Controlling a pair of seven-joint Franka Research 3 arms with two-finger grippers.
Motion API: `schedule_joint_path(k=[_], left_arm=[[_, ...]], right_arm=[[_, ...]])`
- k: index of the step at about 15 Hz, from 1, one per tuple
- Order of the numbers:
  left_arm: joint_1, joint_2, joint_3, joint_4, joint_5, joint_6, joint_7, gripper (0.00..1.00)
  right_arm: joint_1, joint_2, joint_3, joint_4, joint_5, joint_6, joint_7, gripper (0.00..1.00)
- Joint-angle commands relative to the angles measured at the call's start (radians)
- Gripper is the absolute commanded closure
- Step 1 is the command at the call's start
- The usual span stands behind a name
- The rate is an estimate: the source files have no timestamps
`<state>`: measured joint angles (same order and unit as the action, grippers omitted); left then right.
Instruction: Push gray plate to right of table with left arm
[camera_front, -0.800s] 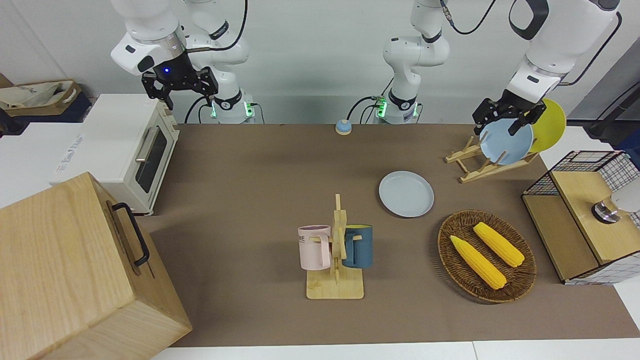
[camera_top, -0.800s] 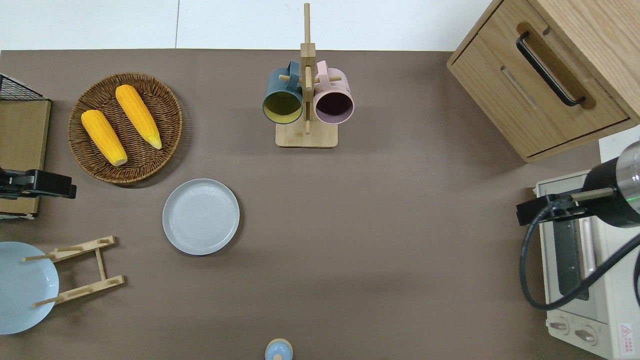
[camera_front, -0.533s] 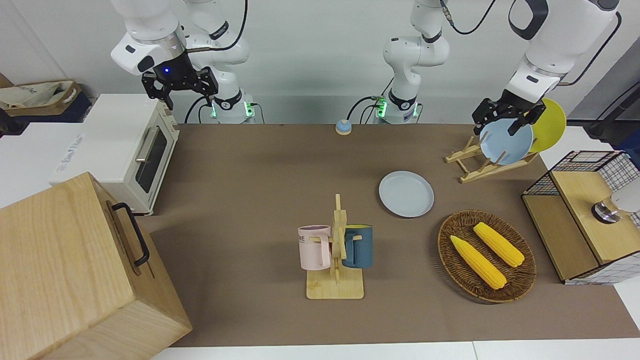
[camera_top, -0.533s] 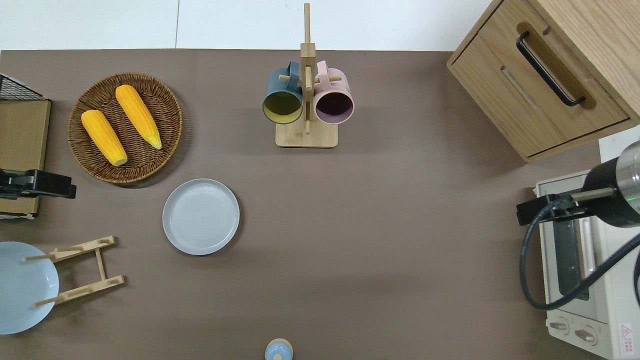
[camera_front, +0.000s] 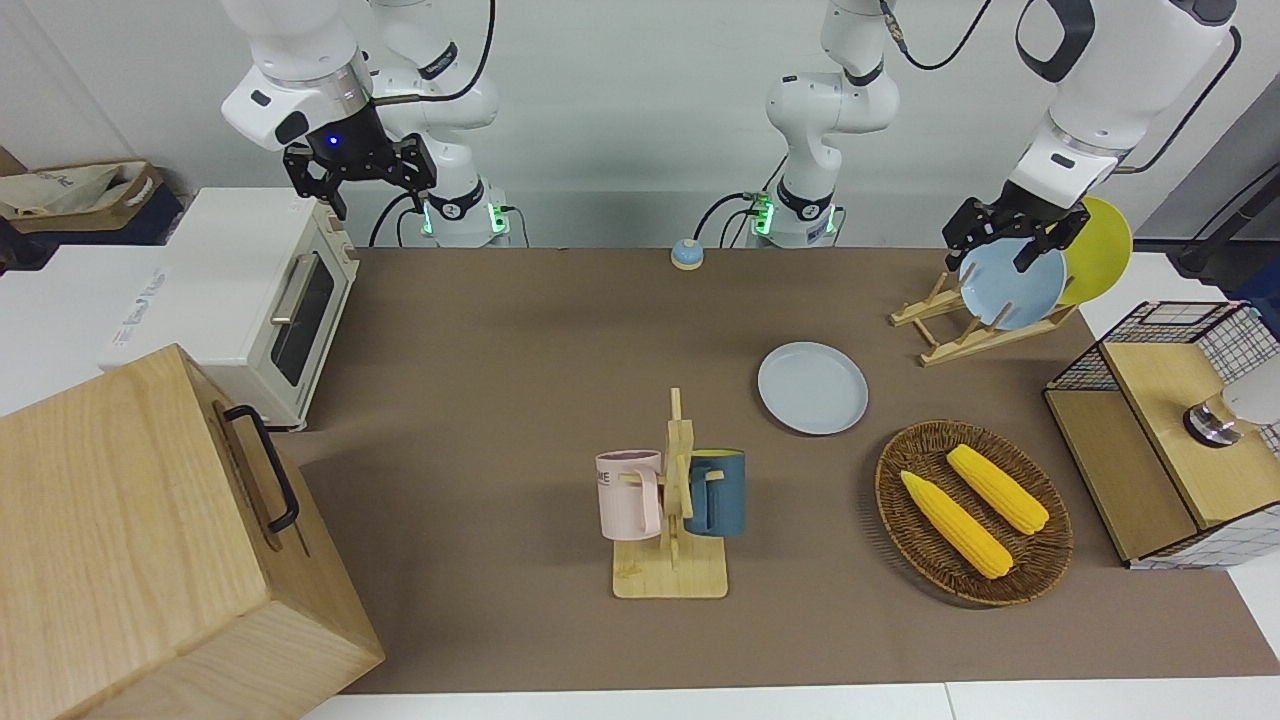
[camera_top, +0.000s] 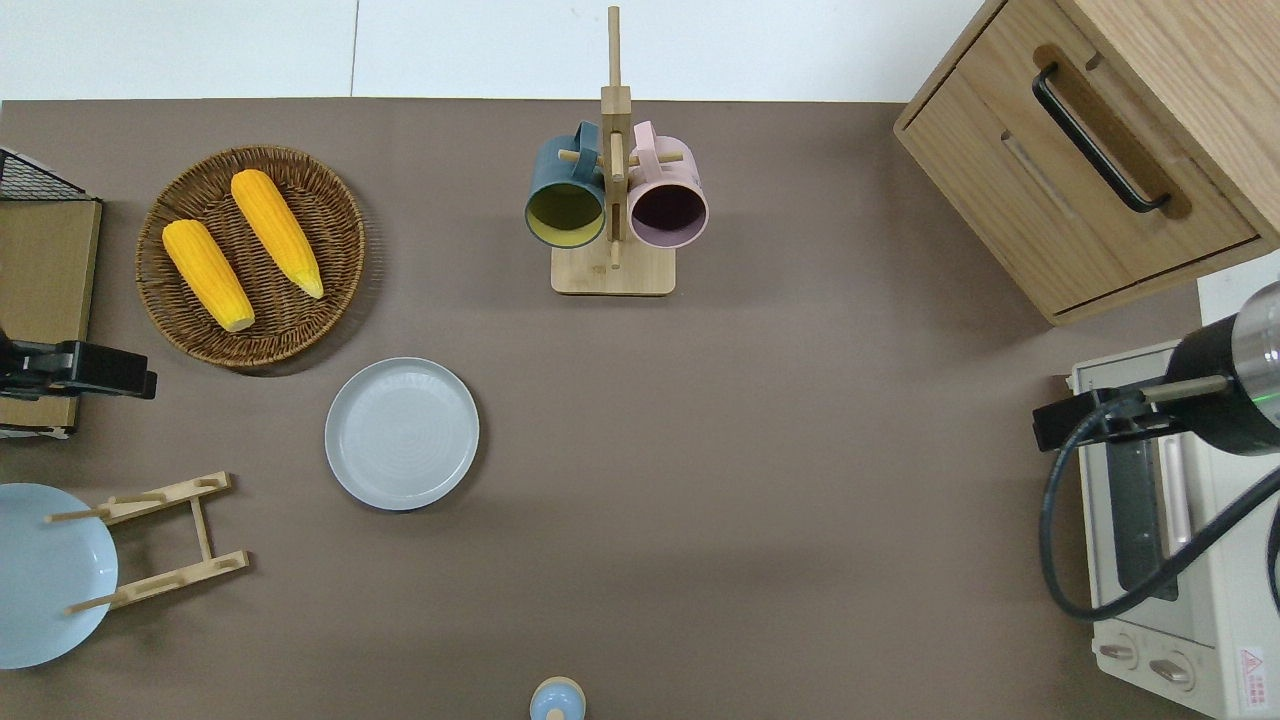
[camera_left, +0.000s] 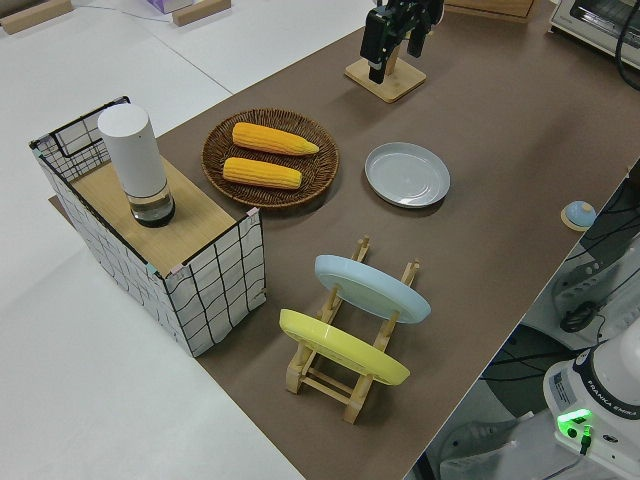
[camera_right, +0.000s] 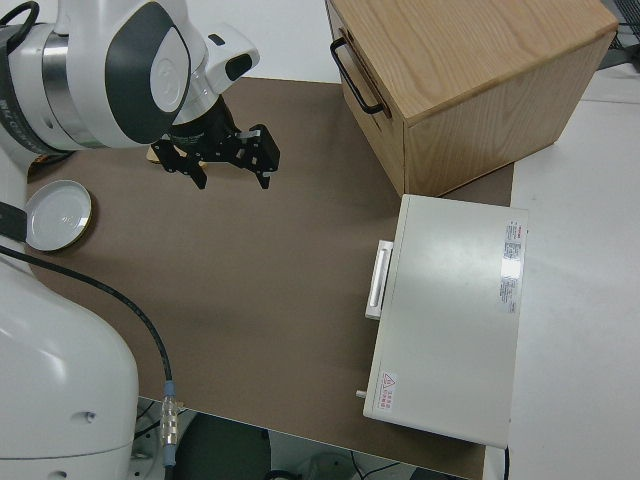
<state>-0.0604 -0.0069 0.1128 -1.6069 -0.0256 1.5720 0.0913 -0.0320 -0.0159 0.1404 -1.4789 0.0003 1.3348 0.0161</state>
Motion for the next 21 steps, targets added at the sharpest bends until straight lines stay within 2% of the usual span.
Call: schedule_joint_path(k=[1,4,7,12,15,21], left_arm=[[-0.009,-0.008,-0.005,-0.034,-0.017,0.008,-0.021,0.0],[-0.009,-0.015,-0.022,-0.077,-0.025,0.043,-0.031,0.0],[-0.009,-0.021,-0.041,-0.152,-0.025,0.127,-0.054,0.0],[-0.009,-0.037,-0.047,-0.244,-0.027,0.218,-0.058,0.0],[-0.01,-0.083,-0.05,-0.367,-0.027,0.324,-0.062,0.0],[-0.016,-0.1,-0.061,-0.562,-0.025,0.54,-0.093,0.0]], right_arm=[[-0.02,-0.002,0.016,0.009,0.004,-0.016,0.013,0.017],[-0.02,-0.002,0.016,0.009,0.004,-0.016,0.013,0.017],[-0.019,-0.002,0.016,0.009,0.004,-0.016,0.013,0.017],[-0.019,-0.002,0.016,0.009,0.004,-0.016,0.013,0.017],[-0.019,-0.002,0.016,0.009,0.004,-0.016,0.013,0.017],[-0.02,-0.002,0.016,0.009,0.004,-0.016,0.013,0.017]])
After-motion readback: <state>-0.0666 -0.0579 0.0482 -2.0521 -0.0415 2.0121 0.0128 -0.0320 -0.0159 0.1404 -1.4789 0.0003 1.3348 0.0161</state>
